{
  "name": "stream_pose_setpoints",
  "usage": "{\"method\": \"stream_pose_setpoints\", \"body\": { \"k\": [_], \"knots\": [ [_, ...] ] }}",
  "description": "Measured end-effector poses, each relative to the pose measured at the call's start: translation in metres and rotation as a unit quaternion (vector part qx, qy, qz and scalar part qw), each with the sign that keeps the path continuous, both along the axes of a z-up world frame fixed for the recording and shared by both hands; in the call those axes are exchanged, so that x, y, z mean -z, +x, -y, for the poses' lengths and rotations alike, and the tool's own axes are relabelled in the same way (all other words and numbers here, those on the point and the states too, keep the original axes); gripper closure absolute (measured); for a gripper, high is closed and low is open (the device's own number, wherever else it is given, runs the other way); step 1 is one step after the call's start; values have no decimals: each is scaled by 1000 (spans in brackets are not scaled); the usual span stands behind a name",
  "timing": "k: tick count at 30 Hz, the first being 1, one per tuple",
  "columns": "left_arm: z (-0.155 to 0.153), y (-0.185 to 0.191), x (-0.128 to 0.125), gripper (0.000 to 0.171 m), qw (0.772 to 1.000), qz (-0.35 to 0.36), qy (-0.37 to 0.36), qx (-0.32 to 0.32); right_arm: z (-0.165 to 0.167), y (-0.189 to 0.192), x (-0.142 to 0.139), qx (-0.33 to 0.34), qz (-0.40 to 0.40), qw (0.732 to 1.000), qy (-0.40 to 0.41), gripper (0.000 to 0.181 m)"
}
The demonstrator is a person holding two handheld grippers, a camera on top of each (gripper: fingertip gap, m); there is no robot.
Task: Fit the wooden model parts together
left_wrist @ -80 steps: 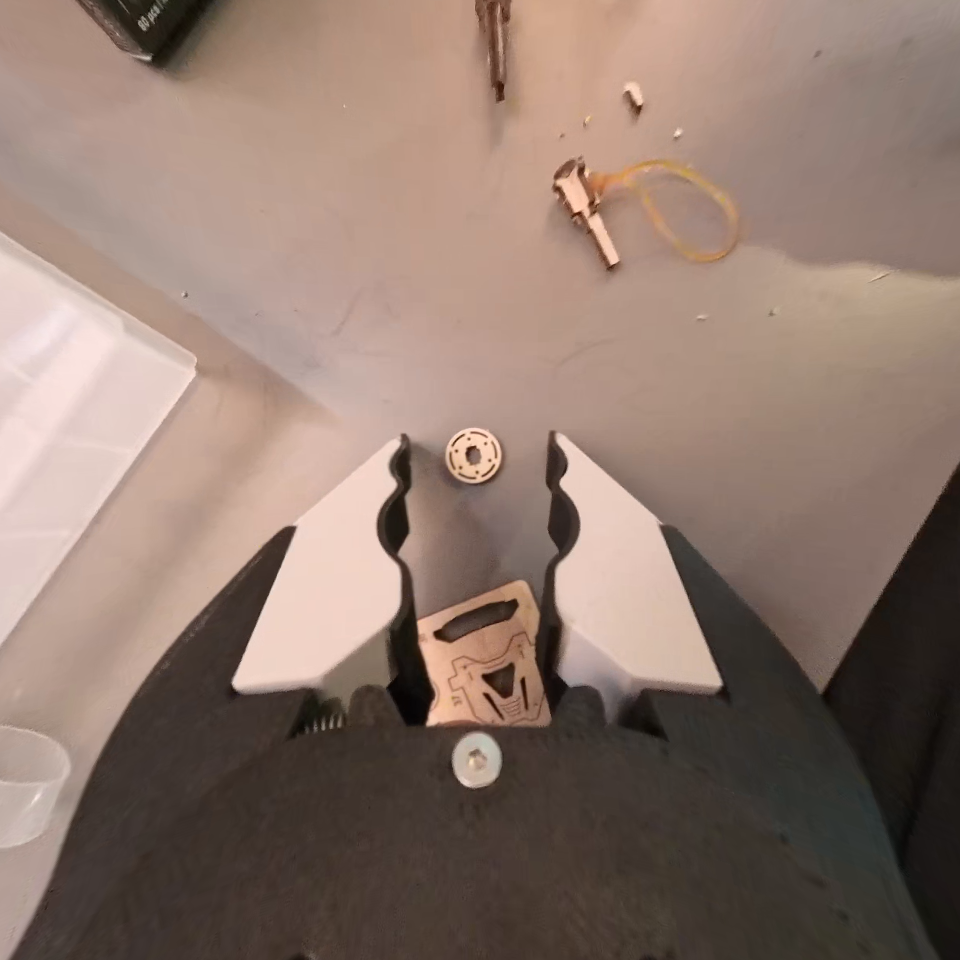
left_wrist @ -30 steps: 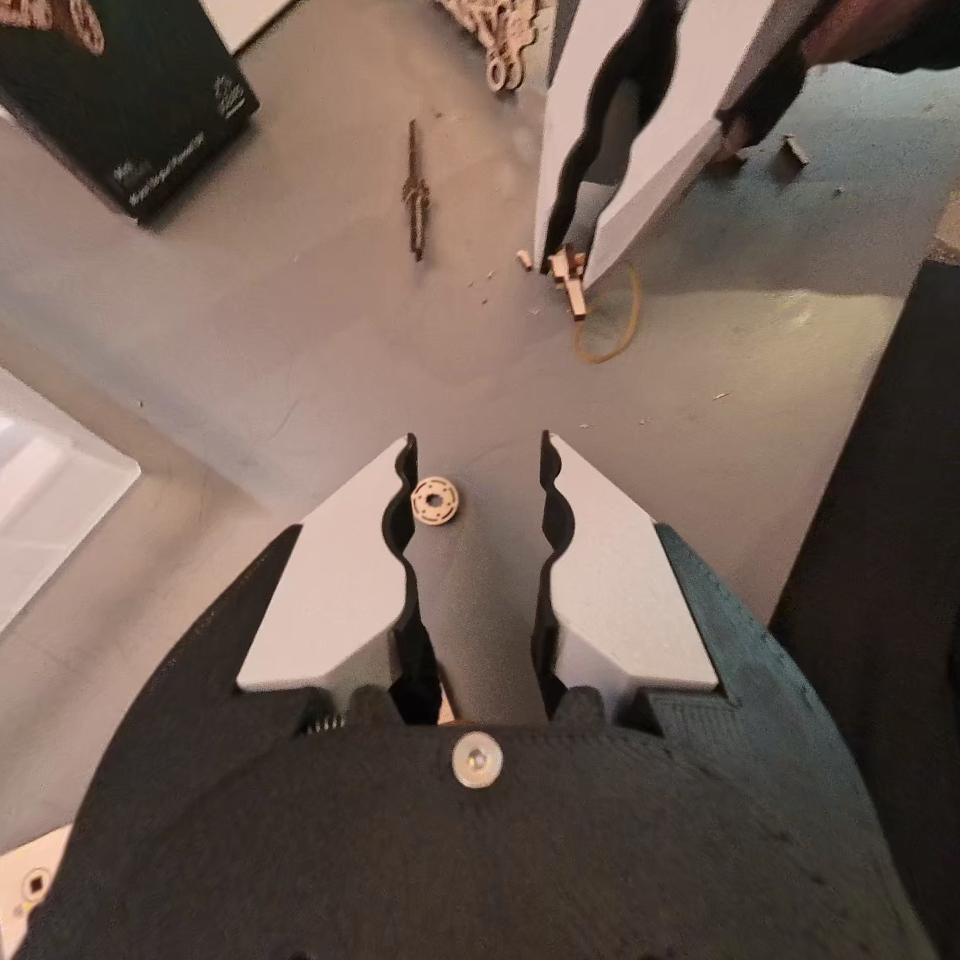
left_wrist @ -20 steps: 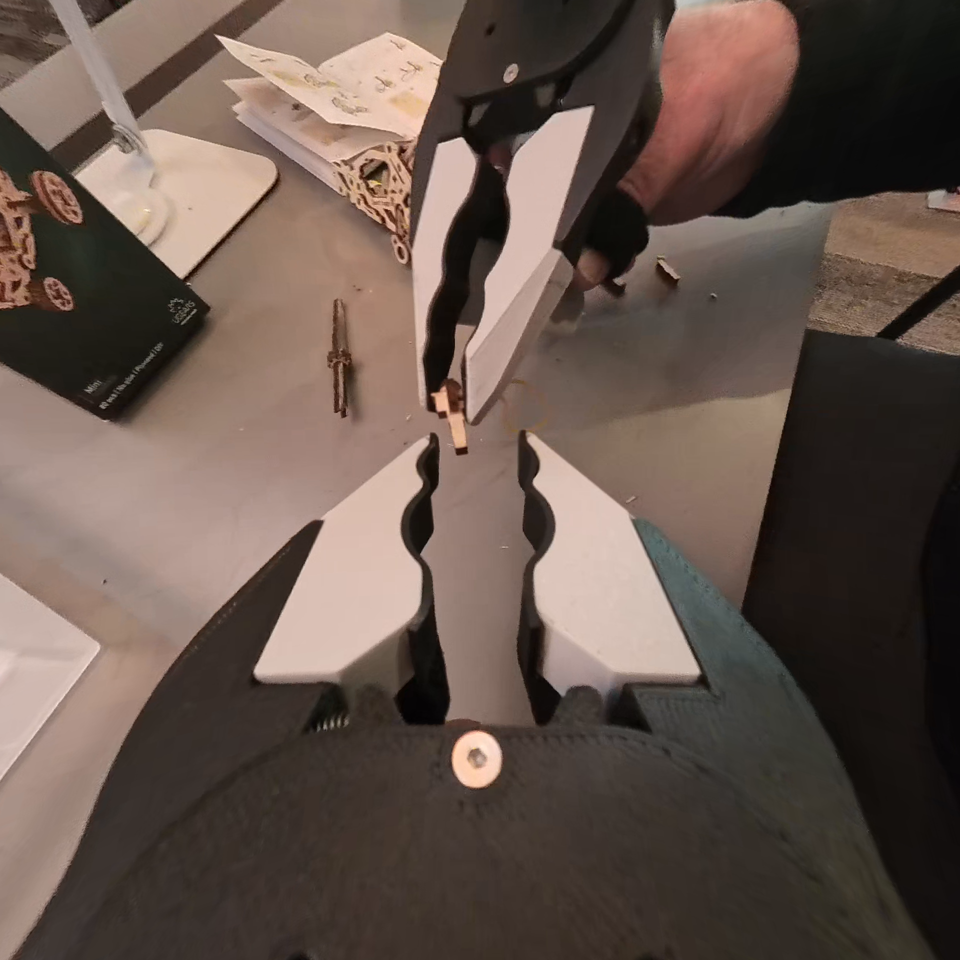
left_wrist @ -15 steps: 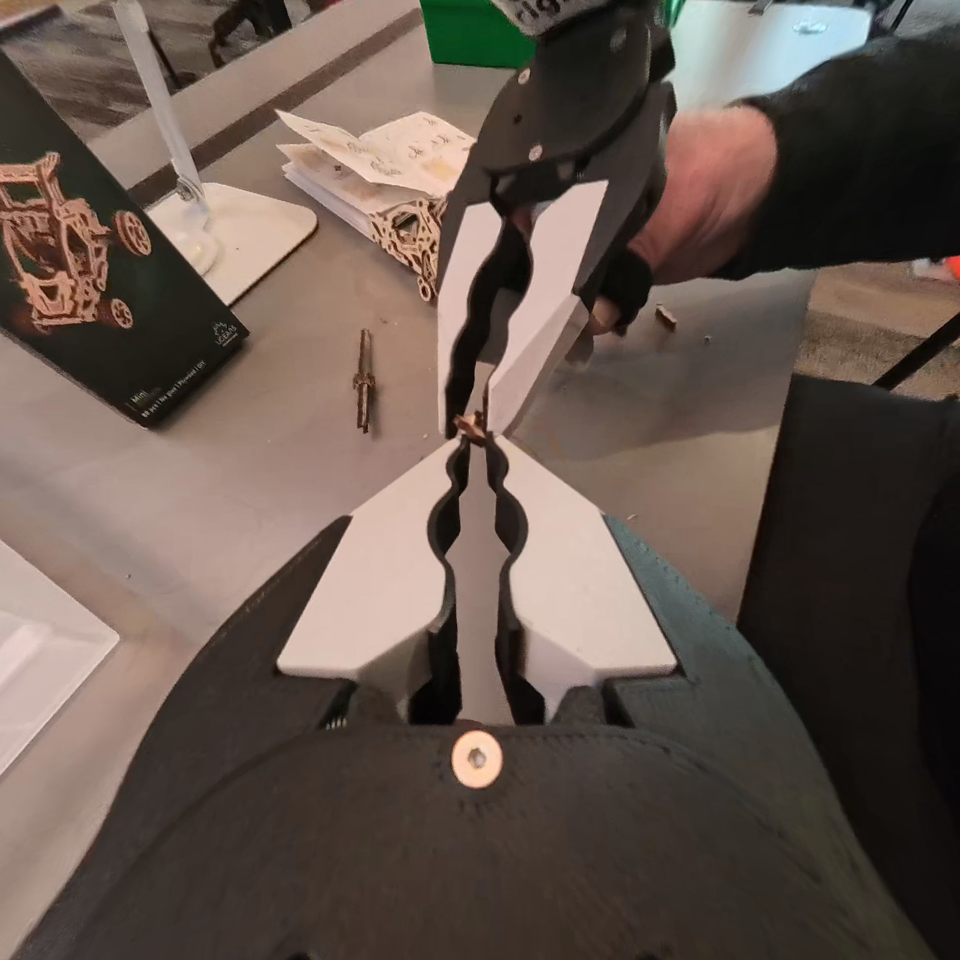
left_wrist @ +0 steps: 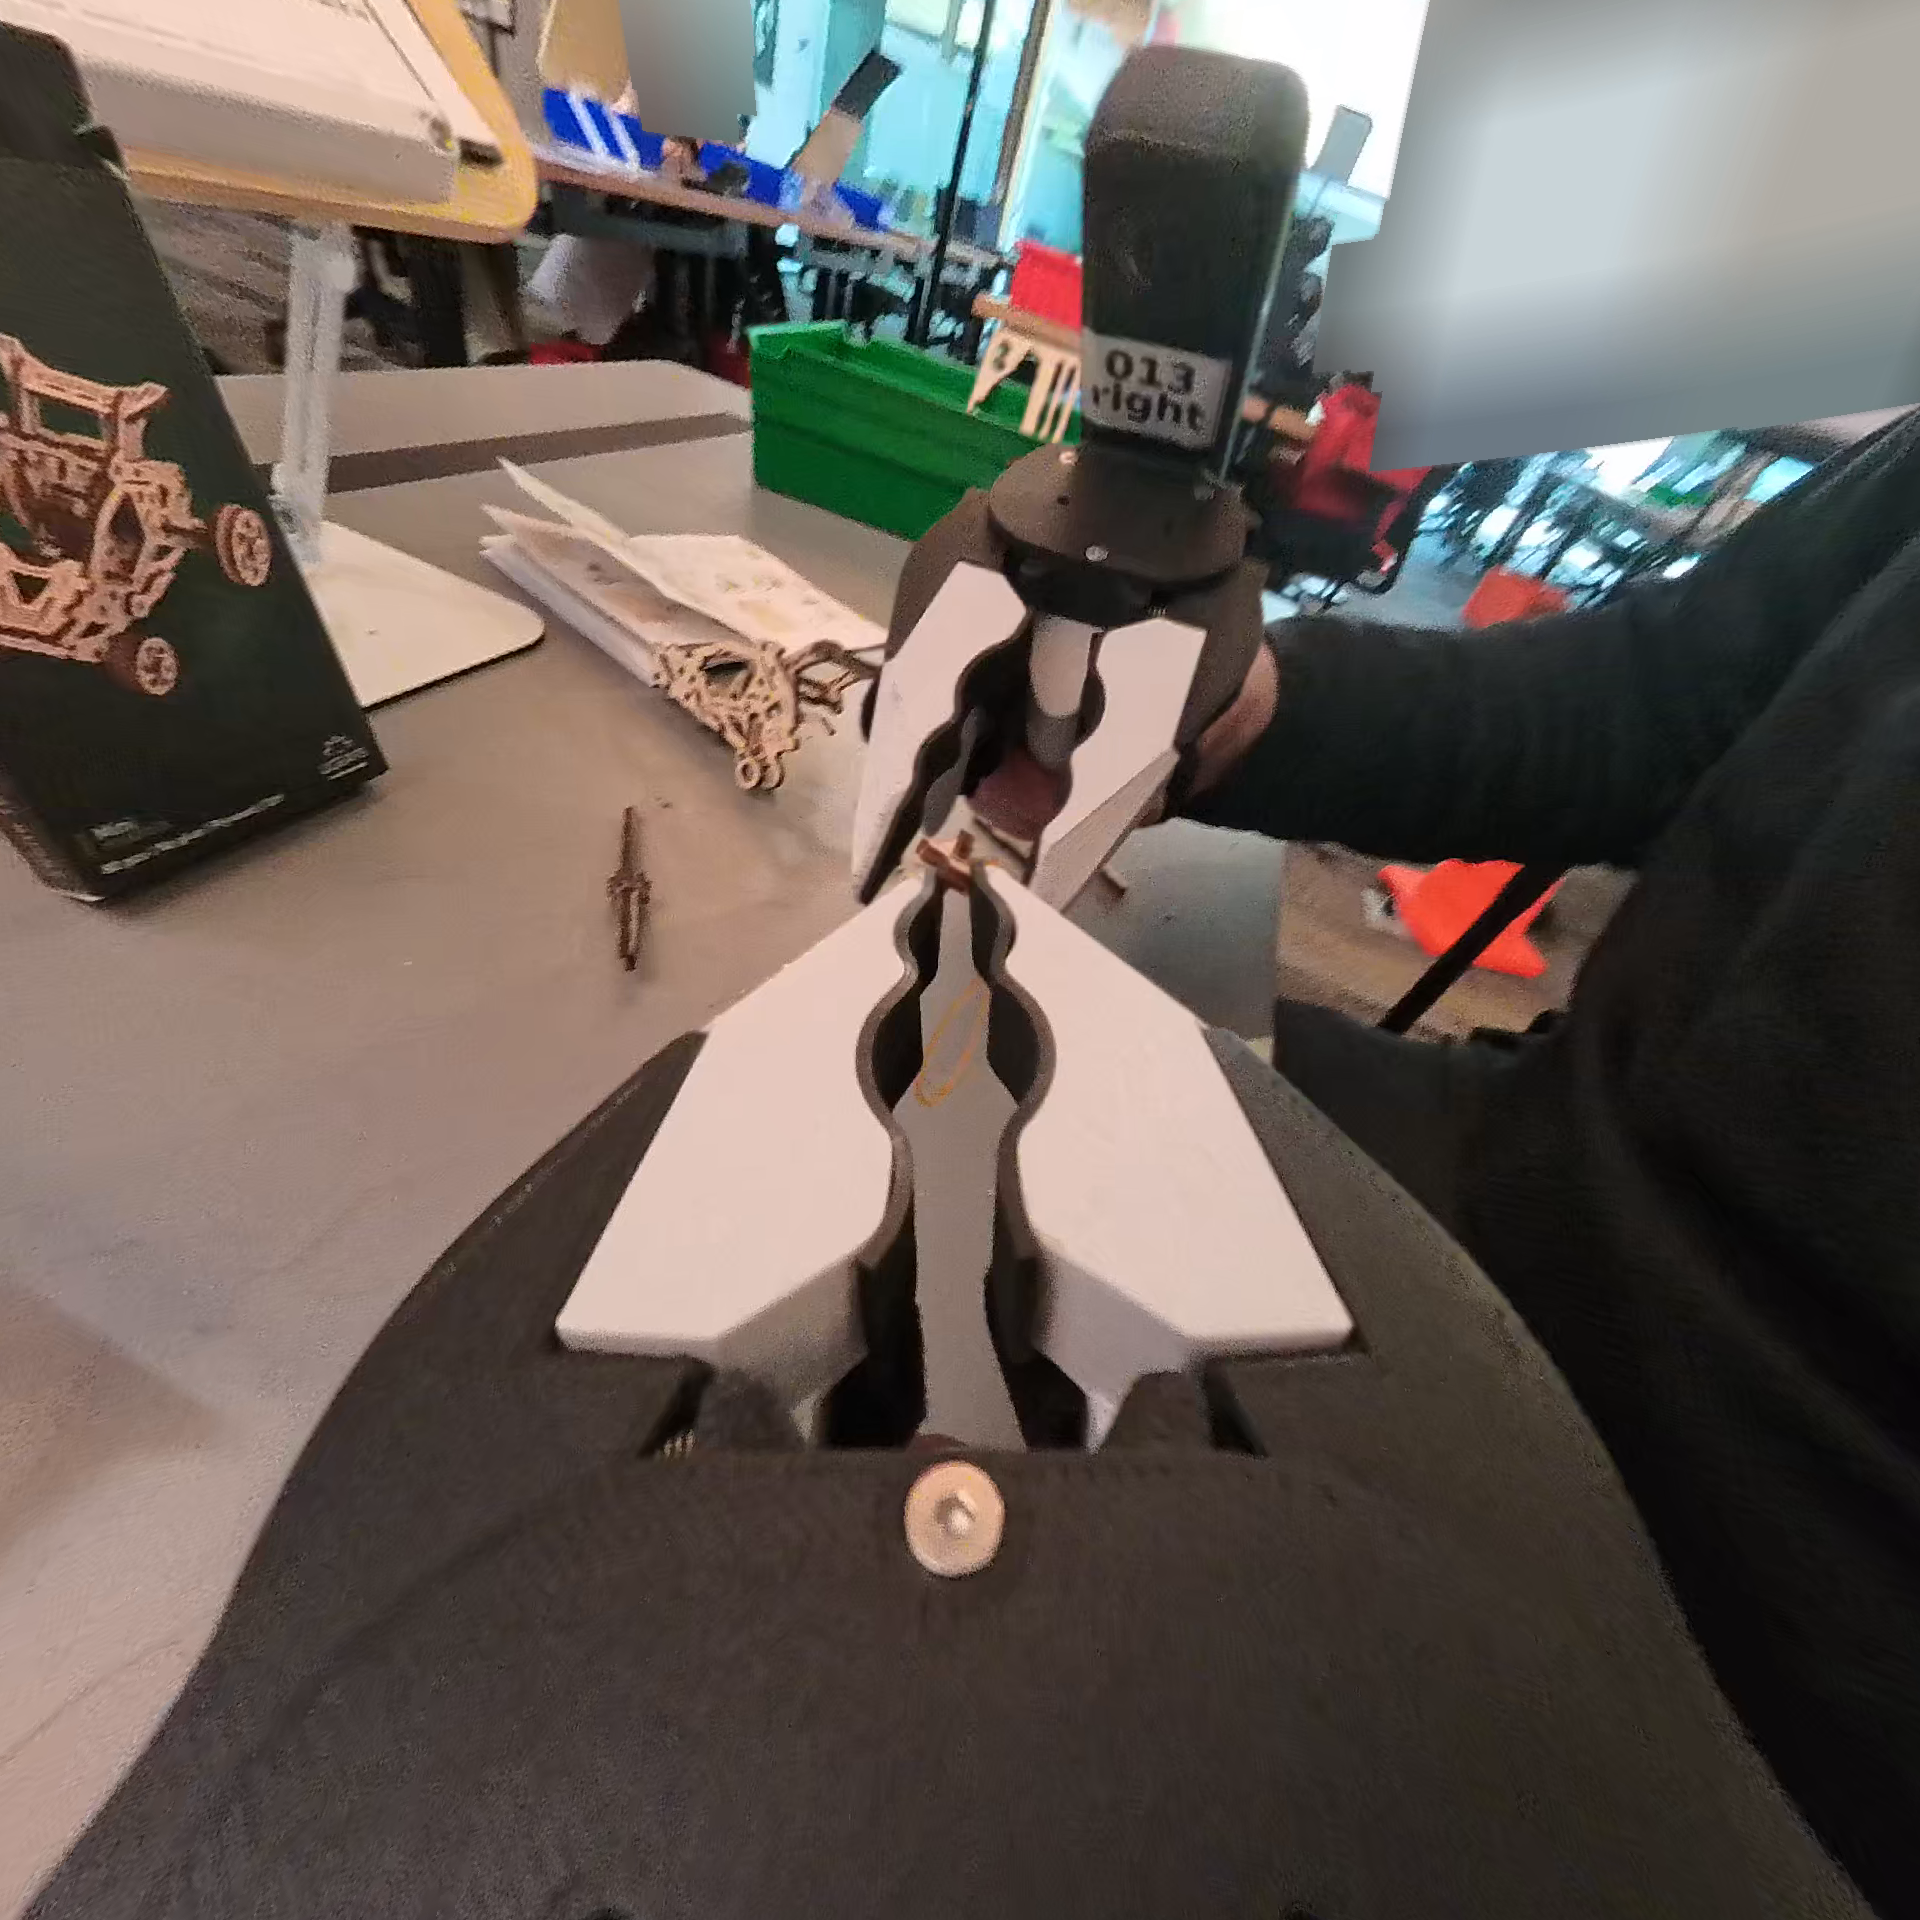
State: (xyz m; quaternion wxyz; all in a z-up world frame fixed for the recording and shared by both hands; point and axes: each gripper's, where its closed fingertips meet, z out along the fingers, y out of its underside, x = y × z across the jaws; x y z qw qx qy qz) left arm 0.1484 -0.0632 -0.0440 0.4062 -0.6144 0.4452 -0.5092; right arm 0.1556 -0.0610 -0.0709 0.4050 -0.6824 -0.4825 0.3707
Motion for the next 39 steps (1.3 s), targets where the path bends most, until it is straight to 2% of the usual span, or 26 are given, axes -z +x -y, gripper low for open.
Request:
{"method": "stream_pose_setpoints", "body": {
  "k": [4, 7, 12, 13, 14, 16, 18, 20, 25, 27, 28, 30, 33, 35, 37, 39],
  "knots": [
    [3, -1, -8, 169, 999, 31, -30, 19, -2, -3, -8, 8, 36, 996, 83, 152],
    [6, 1, -6, 169, 998, 30, -47, 31, 1, -7, -12, 2, 51, 990, 132, 163],
    [5, 0, -3, 168, 998, 24, -61, 27, 1, -6, -10, 9, 67, 988, 142, 168],
    [4, -3, -2, 158, 998, 13, -59, 22, 0, -5, -9, 14, 68, 988, 139, 168],
    [1, -8, 2, 148, 998, -6, -55, 12, 0, -3, -8, 15, 69, 988, 135, 168],
    [-12, -26, 24, 143, 995, -91, -22, -26, -1, 2, -4, 22, 75, 989, 128, 168],
    [-28, -48, 53, 136, 978, -198, 14, -68, -1, 7, 3, 28, 85, 989, 119, 168],
    [-34, -60, 79, 130, 956, -282, 30, -79, 1, 9, 8, 31, 87, 990, 110, 168],
    [-41, -56, 118, 129, 923, -373, 42, -90, 5, 10, 19, 30, 99, 989, 104, 167],
    [-41, -52, 117, 139, 924, -369, 51, -89, 5, 11, 21, 32, 102, 989, 105, 167],
    [-40, -51, 117, 151, 921, -375, 58, -87, 5, 12, 22, 33, 105, 988, 105, 168],
    [-42, -49, 117, 153, 918, -377, 76, -94, 5, 14, 22, 34, 101, 989, 104, 168],
    [-42, -45, 116, 153, 926, -357, 72, -95, 4, 16, 22, 39, 95, 990, 99, 167],
    [-36, -32, 101, 153, 948, -301, 60, -82, 2, 19, 21, 45, 93, 990, 95, 167],
    [-27, -13, 70, 153, 975, -206, 46, -63, 1, 22, 20, 50, 94, 990, 94, 168],
    [-26, -4, 44, 153, 988, -136, 37, -63, 1, 24, 18, 53, 92, 990, 96, 167]
  ]
}}
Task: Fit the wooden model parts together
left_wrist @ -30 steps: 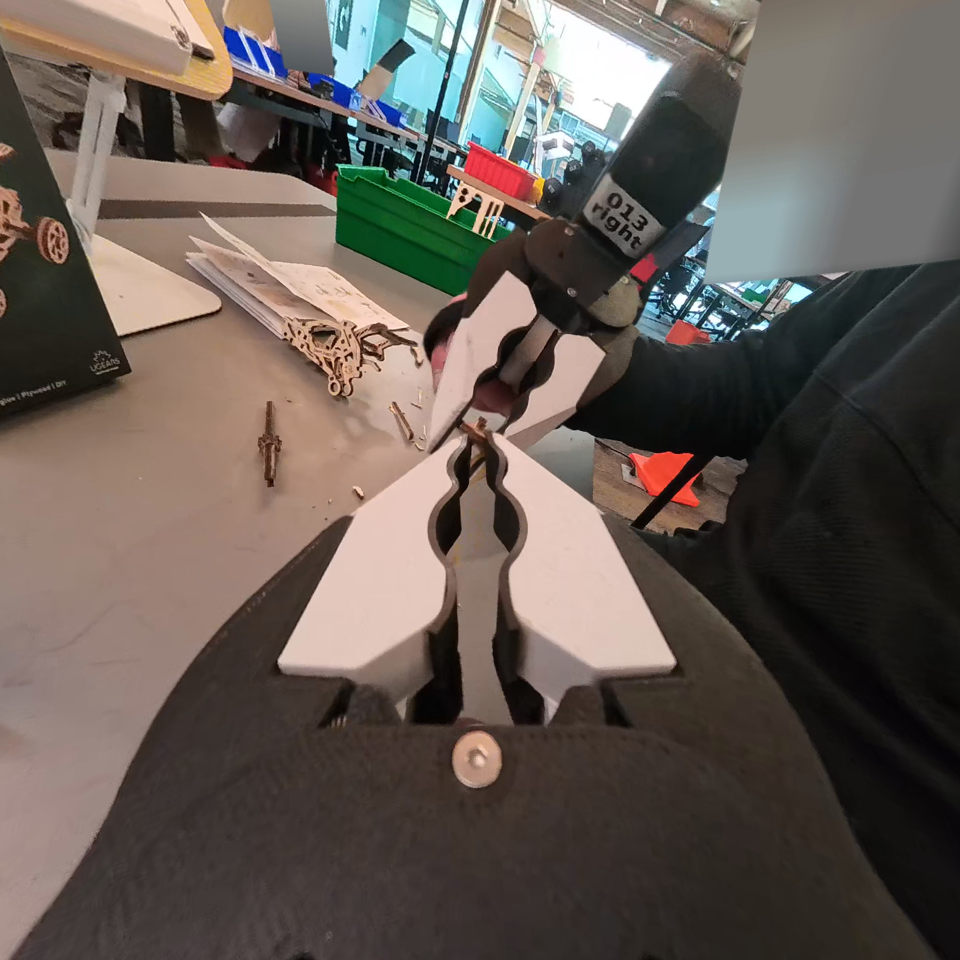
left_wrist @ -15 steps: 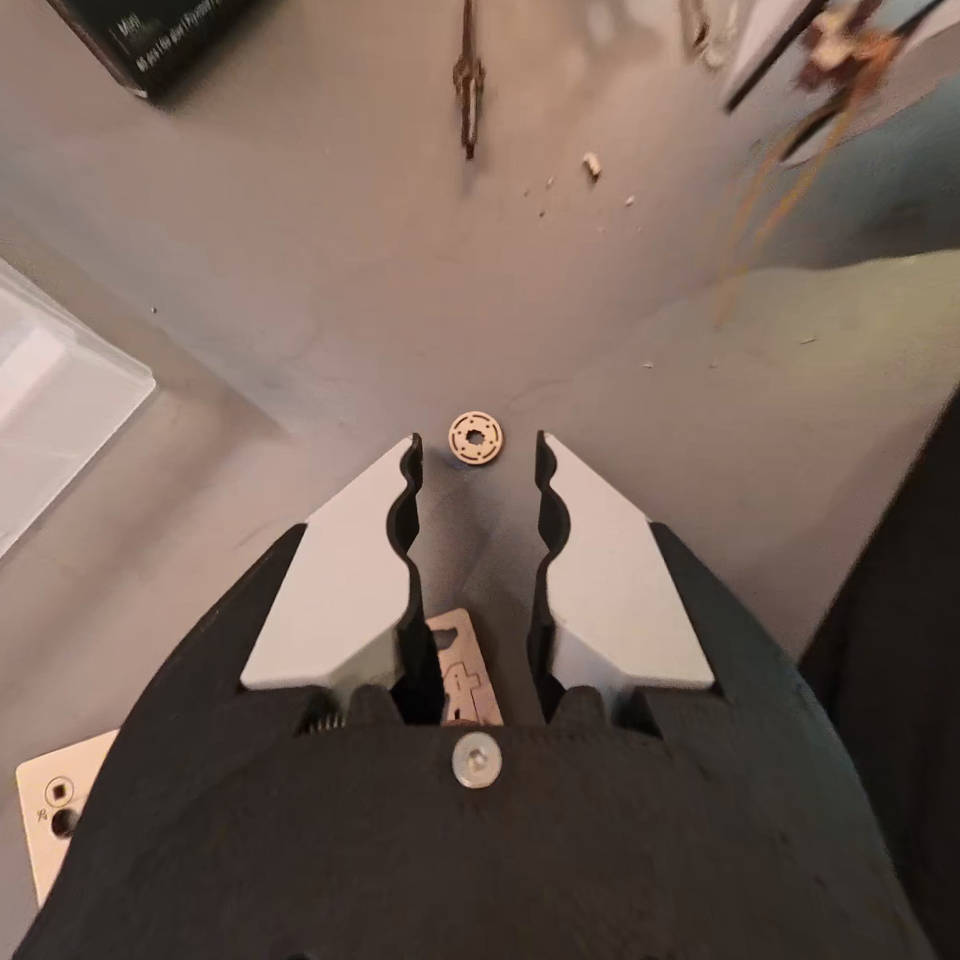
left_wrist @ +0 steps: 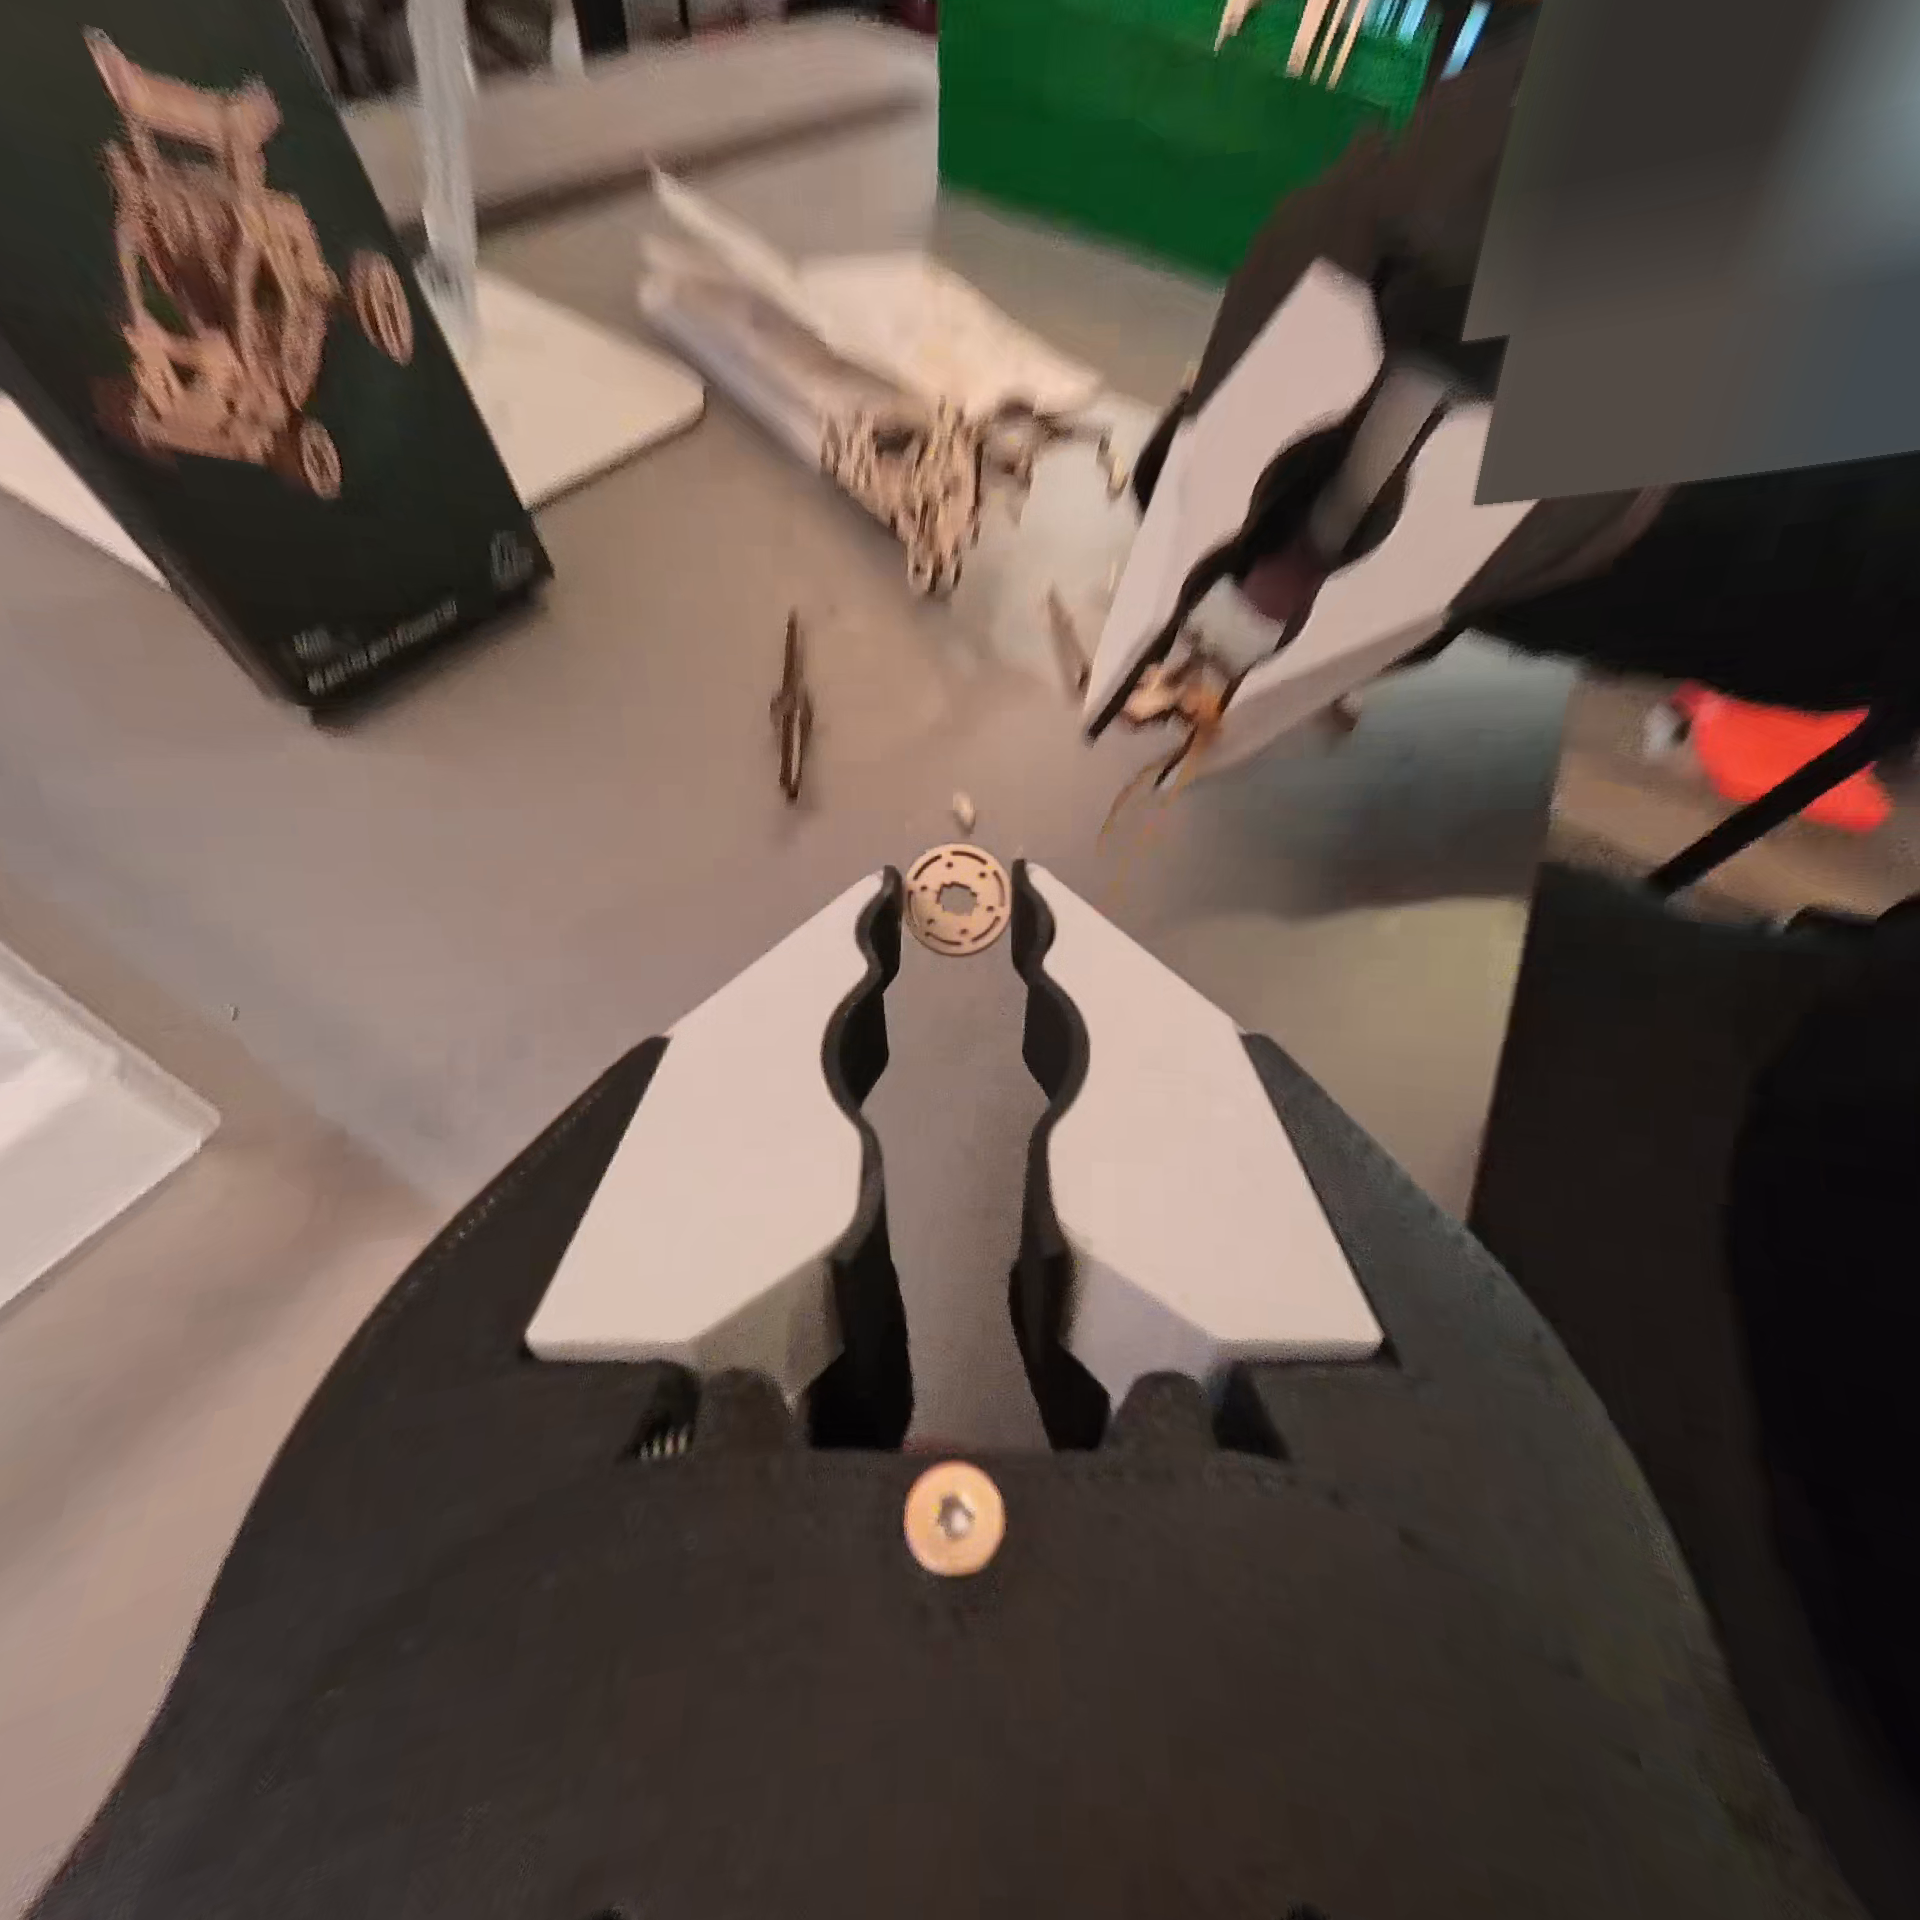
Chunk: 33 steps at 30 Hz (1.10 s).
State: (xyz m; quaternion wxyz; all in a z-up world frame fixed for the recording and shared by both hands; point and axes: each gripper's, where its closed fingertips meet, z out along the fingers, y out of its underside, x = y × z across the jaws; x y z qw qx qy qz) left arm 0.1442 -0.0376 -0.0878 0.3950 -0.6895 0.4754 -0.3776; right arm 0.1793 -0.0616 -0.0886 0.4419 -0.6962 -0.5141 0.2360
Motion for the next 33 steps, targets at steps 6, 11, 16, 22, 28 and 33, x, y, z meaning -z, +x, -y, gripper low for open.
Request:
{"method": "stream_pose_setpoints", "body": {
  "k": [6, 11, 16, 22, 28, 33],
  "knots": [
    [22, 16, -58, 153, 983, 169, -33, 61, -1, 0, -17, 0, -6, 999, 33, 168],
    [26, 22, -67, 153, 974, 207, -52, 72, 3, -4, -32, -6, -31, 998, 47, 168],
    [30, 25, -75, 153, 964, 242, -65, 86, 5, -5, -40, -10, -52, 997, 51, 168],
    [35, 26, -84, 153, 954, 271, -58, 118, 12, -5, -51, -37, -101, 994, 8, 168],
    [39, 27, -96, 154, 942, 302, -50, 138, 18, -6, -62, -54, -162, 985, -40, 168],
    [40, 26, -104, 154, 928, 333, -69, 151, 20, -6, -71, -59, -184, 980, -51, 168]
  ]
}}
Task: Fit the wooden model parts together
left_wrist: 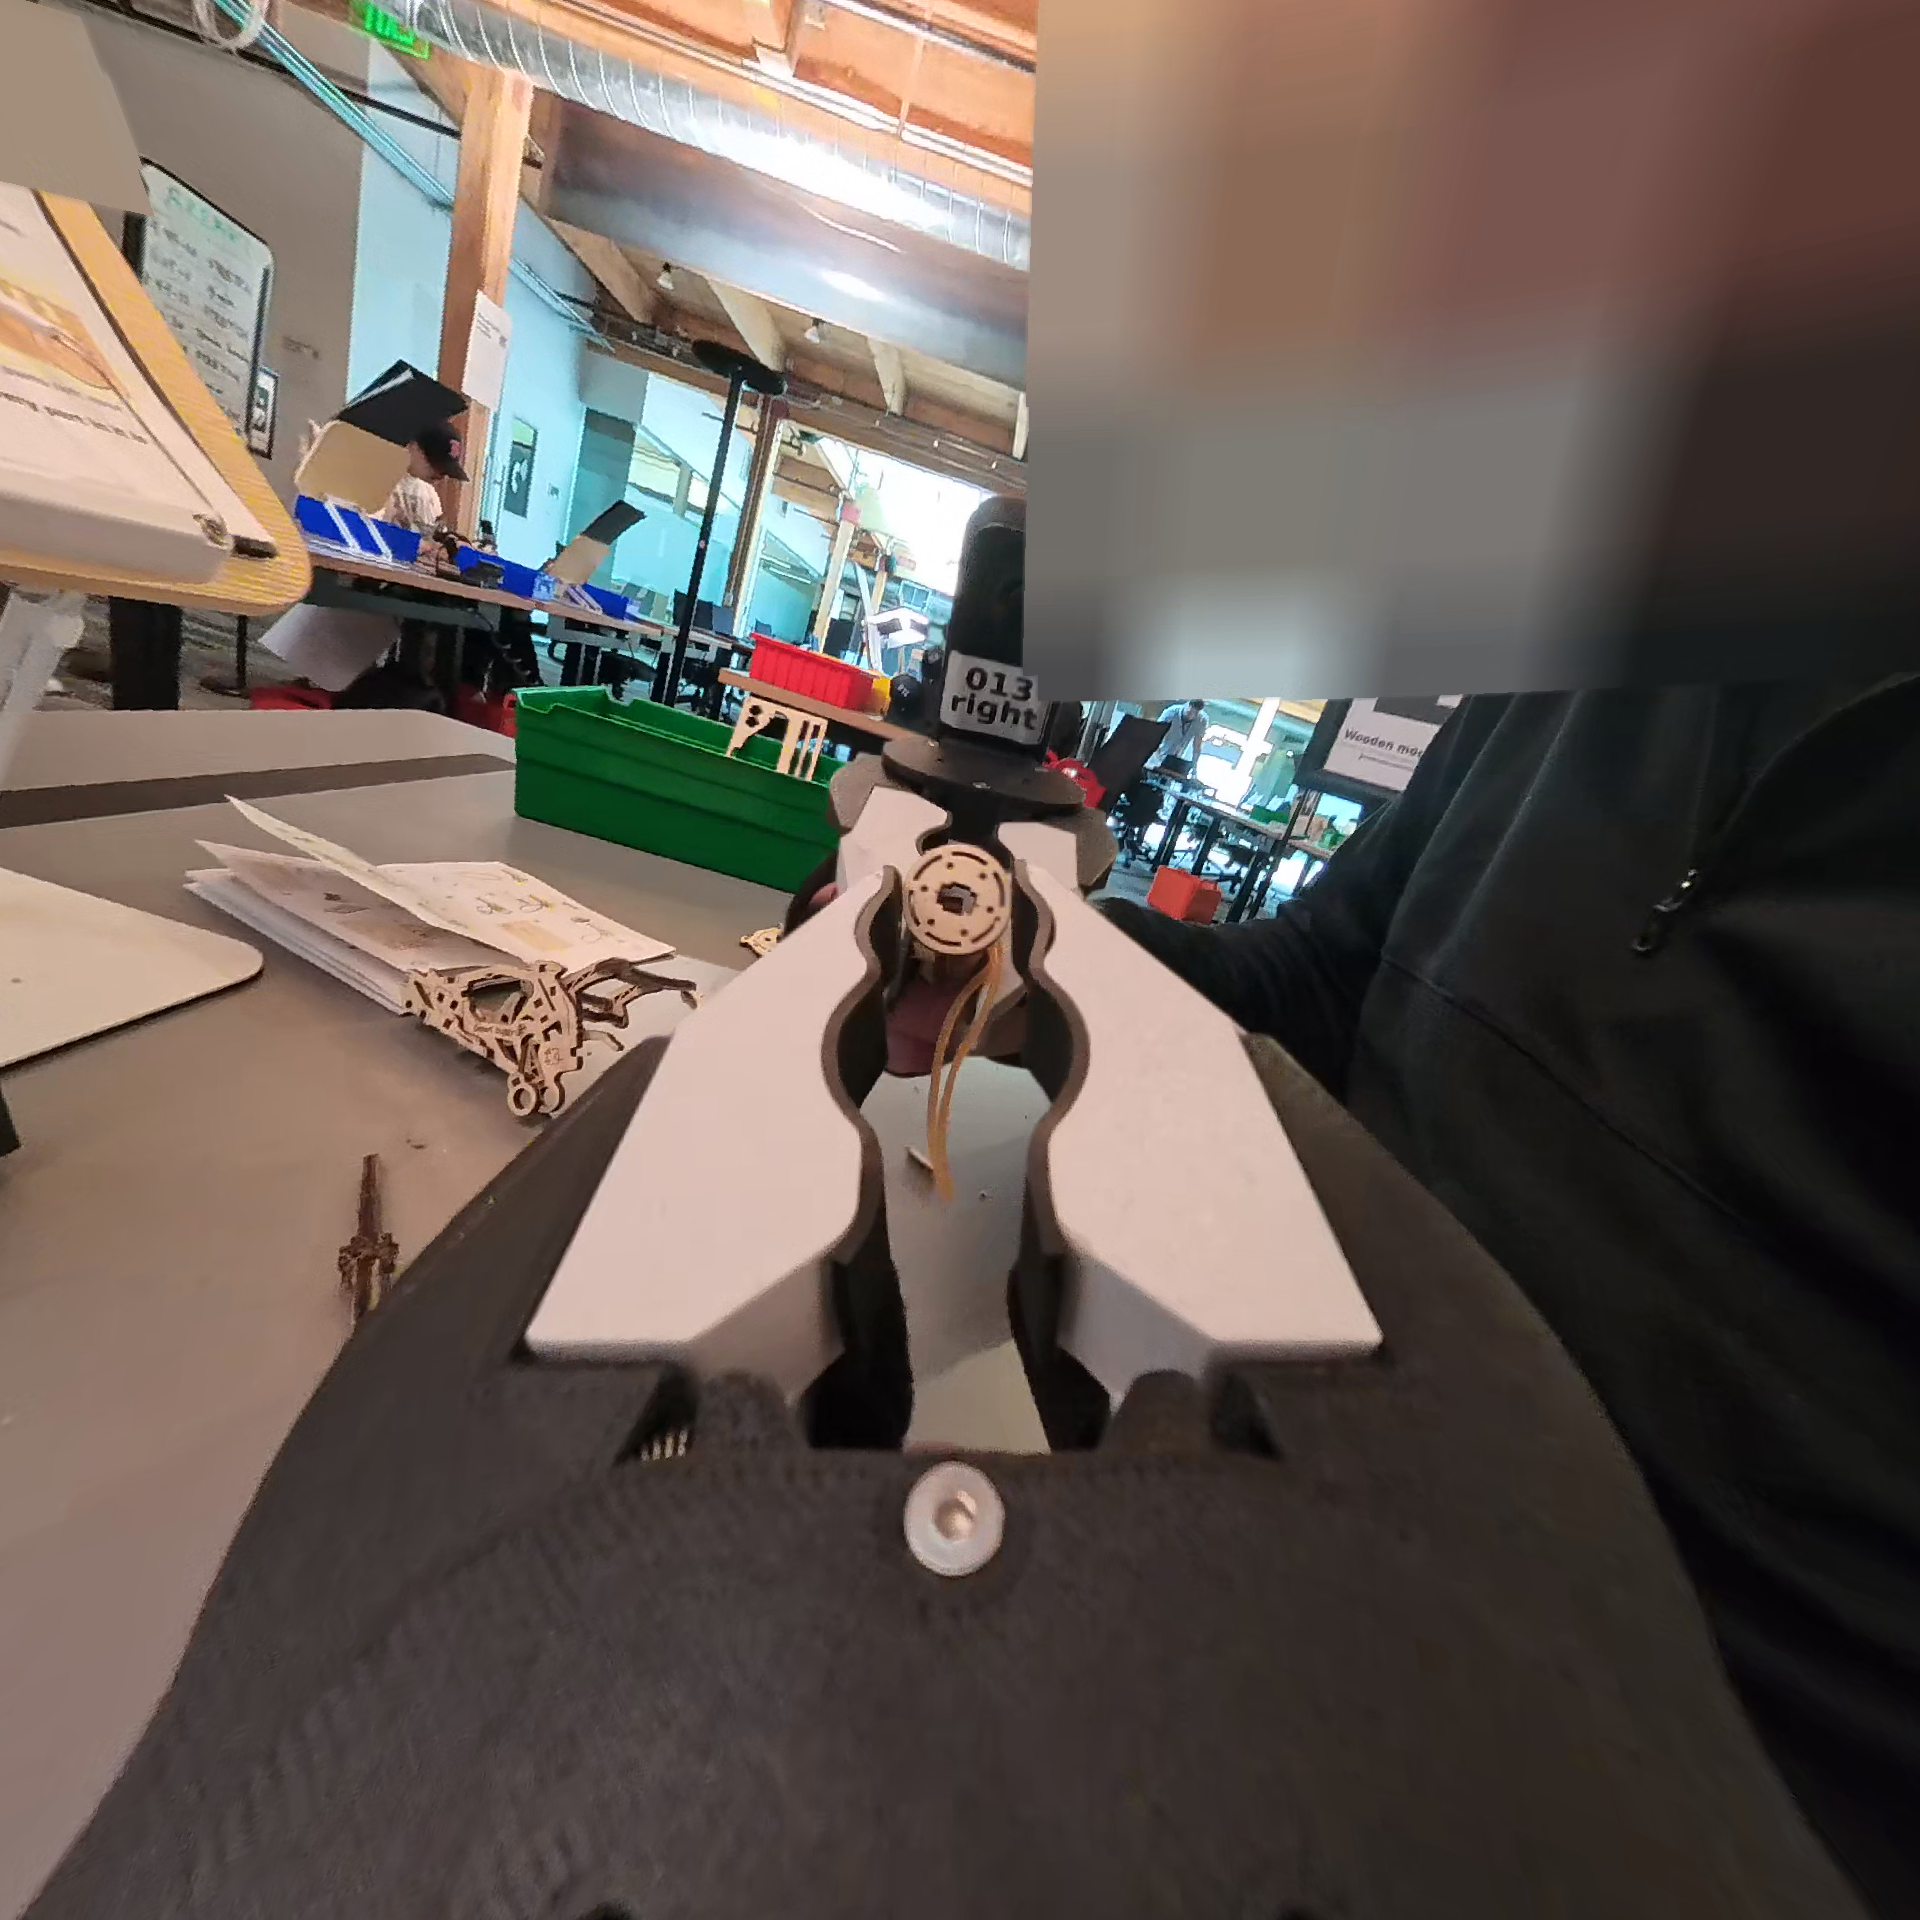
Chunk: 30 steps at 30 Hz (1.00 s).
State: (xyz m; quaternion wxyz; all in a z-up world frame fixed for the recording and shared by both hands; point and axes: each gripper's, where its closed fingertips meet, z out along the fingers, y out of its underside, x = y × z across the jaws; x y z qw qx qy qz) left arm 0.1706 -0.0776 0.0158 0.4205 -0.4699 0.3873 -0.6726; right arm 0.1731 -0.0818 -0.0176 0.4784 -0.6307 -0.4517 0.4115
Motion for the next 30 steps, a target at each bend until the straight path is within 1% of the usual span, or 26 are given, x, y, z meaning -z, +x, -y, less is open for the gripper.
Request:
{"method": "stream_pose_setpoints", "body": {
  "k": [7, 10, 15, 18, 21, 23, 24, 27, 30],
  "knots": [
    [-3, -1, -7, 154, 998, 43, -48, 20, -1, -2, -5, 8, 27, 1000, -3, 168],
    [-4, 0, -4, 154, 998, 39, -48, 18, -3, -1, 0, 16, 55, 998, -17, 168],
    [0, 3, -1, 154, 1000, 1, -4, 6, 1, 1, 1, 7, 65, 997, -31, 168],
    [1, 6, 2, 154, 999, -31, 29, -6, 1, 3, 5, 6, 88, 996, -26, 167],
    [1, 7, 5, 153, 996, -61, 62, -20, 2, 4, 4, 7, 104, 994, -20, 167],
    [4, 11, 12, 153, 989, -102, 100, -31, 3, 5, 6, 9, 115, 993, -20, 168],
    [6, 12, 12, 153, 988, -108, 109, -30, 3, 4, 5, 8, 113, 993, -21, 168],
    [9, 12, 1, 153, 992, -76, 94, -19, 6, -2, 0, -1, 88, 996, -17, 168],
    [8, 11, -2, 153, 994, -59, 84, -22, 4, -3, -4, 5, 69, 998, -10, 168]
  ]
}}
